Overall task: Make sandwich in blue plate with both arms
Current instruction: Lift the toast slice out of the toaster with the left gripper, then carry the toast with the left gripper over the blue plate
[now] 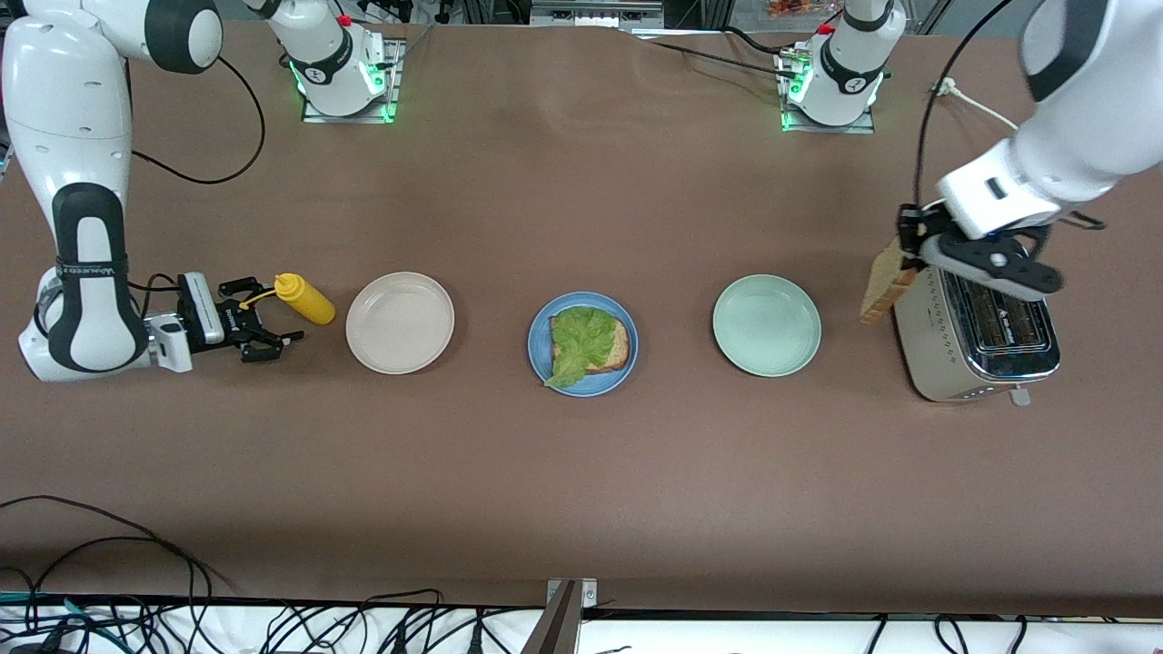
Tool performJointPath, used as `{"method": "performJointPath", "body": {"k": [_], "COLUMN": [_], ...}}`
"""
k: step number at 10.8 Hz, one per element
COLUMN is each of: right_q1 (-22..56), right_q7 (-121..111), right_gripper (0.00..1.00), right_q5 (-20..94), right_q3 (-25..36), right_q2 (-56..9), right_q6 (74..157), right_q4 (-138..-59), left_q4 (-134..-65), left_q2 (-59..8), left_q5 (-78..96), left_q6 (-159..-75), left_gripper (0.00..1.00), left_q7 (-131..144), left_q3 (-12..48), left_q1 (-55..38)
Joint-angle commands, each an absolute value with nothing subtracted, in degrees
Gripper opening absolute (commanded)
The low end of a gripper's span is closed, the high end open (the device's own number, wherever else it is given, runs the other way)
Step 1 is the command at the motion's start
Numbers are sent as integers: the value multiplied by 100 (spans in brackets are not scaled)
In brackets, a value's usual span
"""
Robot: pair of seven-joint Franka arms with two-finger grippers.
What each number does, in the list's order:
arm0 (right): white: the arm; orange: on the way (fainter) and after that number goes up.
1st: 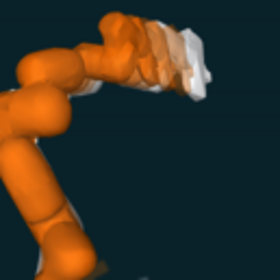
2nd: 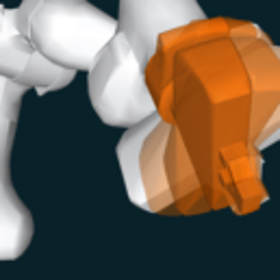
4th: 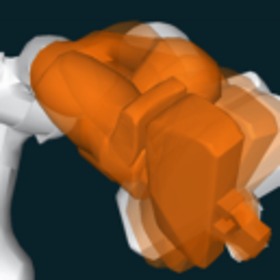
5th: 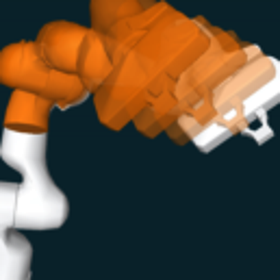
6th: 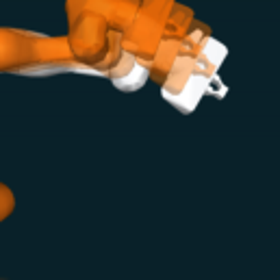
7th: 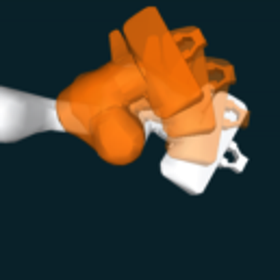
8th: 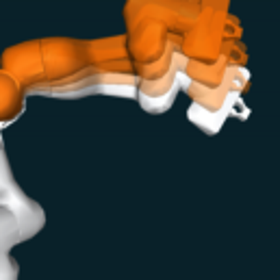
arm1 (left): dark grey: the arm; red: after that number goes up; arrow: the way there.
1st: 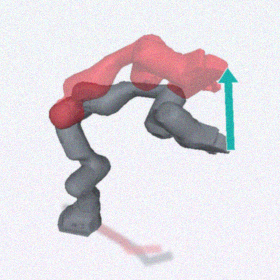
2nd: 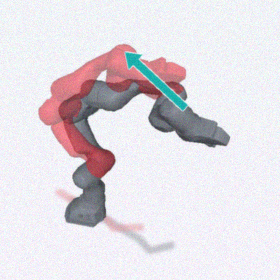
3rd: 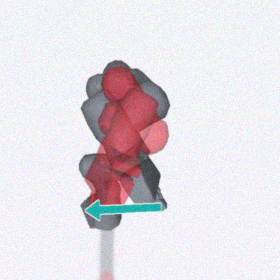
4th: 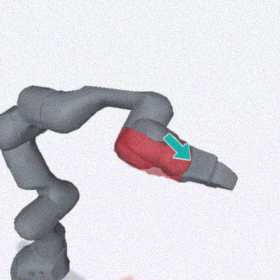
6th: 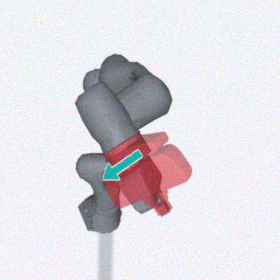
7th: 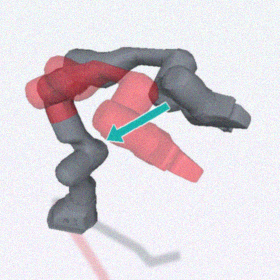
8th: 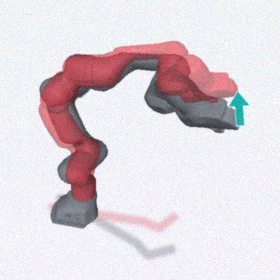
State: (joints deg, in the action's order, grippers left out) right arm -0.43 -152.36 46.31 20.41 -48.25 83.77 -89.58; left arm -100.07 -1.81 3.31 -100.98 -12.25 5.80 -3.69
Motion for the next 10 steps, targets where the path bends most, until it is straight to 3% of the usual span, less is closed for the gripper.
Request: {"method": "performJointPath", "body": {"k": [1,4,7,10], "right_q1": [-97,-79,-79,-79], "right_q7": [-14883,-13899,-12582,-11429], "right_gripper": [100,100,100,100], "right_q5": [4544,4509,4281,4219], "right_q3": [2275,2662,2838,2979], "right_q2": [-4764,-4711,-4676,-4667], "right_q6": [8288,8104,7789,7183], "right_q4": [-8807,-8615,-8149,-7631], "left_q4": [-9844,-9748,-9116,-9018], "left_q2": [-517,-939,-1738,-2397], "left_q5": [858,1274,1379,1837], "left_q6": [-9976,-10054,-10387,-11492], "left_gripper": [0,0,0,0], "left_q7": [-1003,-109,621,1123], "left_q3": [1063,1763,2398,2864], "left_q1": [-351,-352,-352,-448]}}
